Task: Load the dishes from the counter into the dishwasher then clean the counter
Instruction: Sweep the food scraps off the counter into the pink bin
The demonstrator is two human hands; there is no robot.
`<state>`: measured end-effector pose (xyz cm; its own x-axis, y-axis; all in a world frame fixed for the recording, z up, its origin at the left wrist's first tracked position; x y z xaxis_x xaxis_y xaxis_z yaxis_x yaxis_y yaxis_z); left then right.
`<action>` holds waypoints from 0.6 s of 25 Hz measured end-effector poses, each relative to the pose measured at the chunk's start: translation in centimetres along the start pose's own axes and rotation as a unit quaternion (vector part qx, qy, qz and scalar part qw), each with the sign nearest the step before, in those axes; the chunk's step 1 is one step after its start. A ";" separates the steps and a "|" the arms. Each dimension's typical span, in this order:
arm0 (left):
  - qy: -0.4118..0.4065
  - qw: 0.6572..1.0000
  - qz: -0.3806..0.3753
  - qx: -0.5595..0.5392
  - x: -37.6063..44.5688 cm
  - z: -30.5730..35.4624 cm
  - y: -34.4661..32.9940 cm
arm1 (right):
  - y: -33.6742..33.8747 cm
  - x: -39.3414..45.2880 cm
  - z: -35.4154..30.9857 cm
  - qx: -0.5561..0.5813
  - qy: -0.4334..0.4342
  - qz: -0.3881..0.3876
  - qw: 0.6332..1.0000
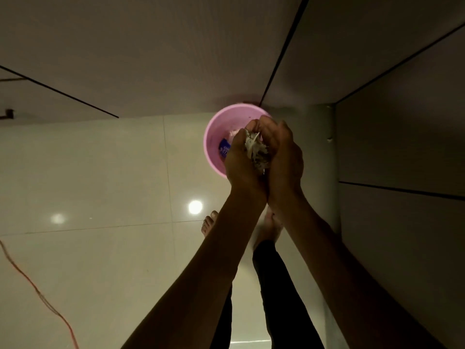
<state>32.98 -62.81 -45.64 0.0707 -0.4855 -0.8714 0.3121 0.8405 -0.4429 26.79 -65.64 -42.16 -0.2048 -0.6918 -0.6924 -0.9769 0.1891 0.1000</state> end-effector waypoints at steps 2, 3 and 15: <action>-0.011 0.999 0.023 0.026 2.8 -0.2 1.2 | -0.6 2.3 2.2 0.005 -0.019 -0.010 1.000; -0.017 0.998 0.033 0.040 4.3 -0.3 1.8 | -1.0 3.7 3.5 0.010 -0.033 -0.018 0.999; -0.066 0.964 0.043 0.253 19.5 1.9 5.6 | -6.9 16.5 11.3 -0.128 -0.001 -0.092 0.987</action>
<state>37.85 -68.05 -64.69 0.2269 -0.4739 -0.8508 0.7192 0.6707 -0.1817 30.83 -70.49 -62.33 -0.0216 -0.6965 -0.7172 -0.9811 -0.1231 0.1492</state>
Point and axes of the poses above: each hand's wrist, its own x-axis towards the middle knuckle, its own y-axis out of the back of the hand, z = x × y, the point moved 9 cm from there along x, towards the middle knuckle, and after that the axes turned 4 degrees about -x, right-handed, at the moved point
